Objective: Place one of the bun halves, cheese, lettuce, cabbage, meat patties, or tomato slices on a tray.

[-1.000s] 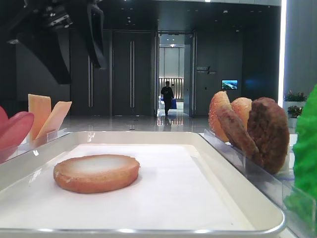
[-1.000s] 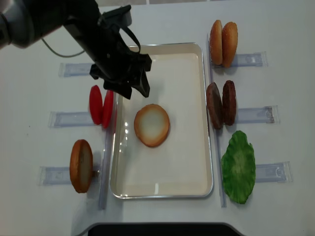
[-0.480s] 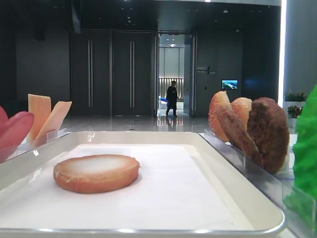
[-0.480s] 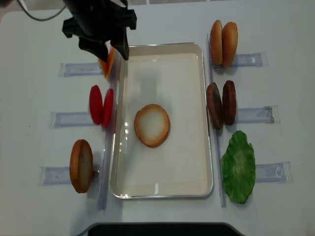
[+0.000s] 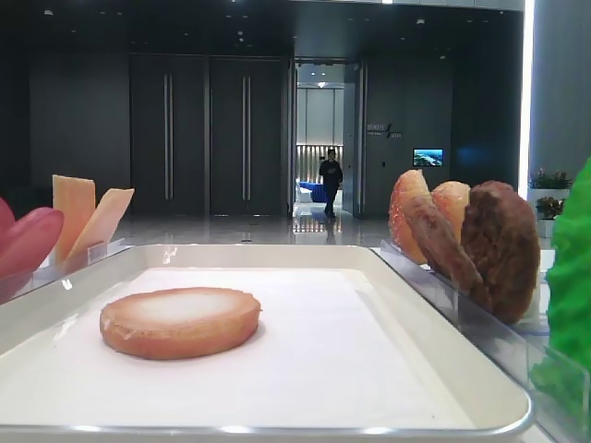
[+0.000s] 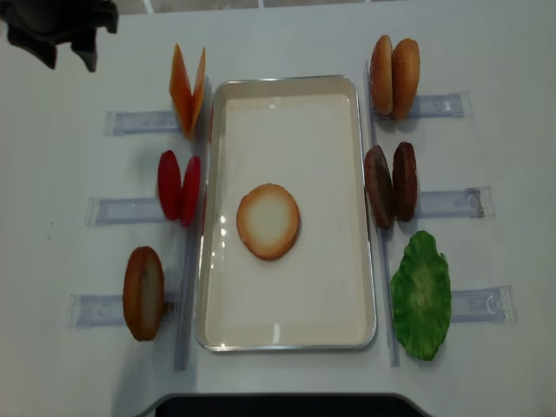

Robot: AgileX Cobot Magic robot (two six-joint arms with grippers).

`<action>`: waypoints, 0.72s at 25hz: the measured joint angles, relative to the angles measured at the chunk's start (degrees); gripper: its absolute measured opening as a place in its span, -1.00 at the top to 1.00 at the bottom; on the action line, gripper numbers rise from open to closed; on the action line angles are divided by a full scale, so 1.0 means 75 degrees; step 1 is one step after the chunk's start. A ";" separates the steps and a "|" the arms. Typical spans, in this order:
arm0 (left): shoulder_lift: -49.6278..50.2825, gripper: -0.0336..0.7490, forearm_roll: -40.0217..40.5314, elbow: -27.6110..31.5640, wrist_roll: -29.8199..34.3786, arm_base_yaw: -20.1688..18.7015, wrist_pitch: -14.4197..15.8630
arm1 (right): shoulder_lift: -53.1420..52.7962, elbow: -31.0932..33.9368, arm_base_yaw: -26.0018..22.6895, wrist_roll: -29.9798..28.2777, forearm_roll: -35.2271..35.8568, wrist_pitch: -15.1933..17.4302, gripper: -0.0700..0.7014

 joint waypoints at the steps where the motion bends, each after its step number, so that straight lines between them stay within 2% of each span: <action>1: -0.0054 -0.19 0.0035 0.0095 0.0057 0.0103 0.0000 | 0.0000 0.0000 0.0000 0.0000 0.0000 0.0000 -0.30; 3: -0.0301 -0.19 0.0128 0.0480 0.0104 0.0224 0.0000 | 0.0000 0.0000 0.0000 0.0000 0.0000 0.0000 -0.30; 6: -0.1115 -0.19 0.0131 0.1642 0.0102 0.0240 -0.0007 | 0.0000 0.0000 0.0000 0.0000 0.0000 0.0000 -0.30; 9: -0.2384 -0.15 -0.0284 0.3399 0.0048 0.0240 -0.0168 | 0.0000 0.0000 0.0000 0.0000 0.0000 0.0000 -0.30; 12: -0.3851 -0.14 -0.0697 0.5339 0.0042 0.0240 -0.0623 | 0.0000 0.0000 0.0000 0.0000 0.0000 0.0000 -0.30; 15: -0.5045 -0.14 -0.0700 0.6734 0.0050 0.0240 -0.0757 | 0.0000 0.0000 0.0000 0.0000 0.0000 0.0000 -0.30; 18: -0.6120 -0.14 -0.0734 0.7607 0.0058 0.0240 -0.0836 | 0.0000 0.0000 0.0000 0.0000 0.0000 0.0000 -0.30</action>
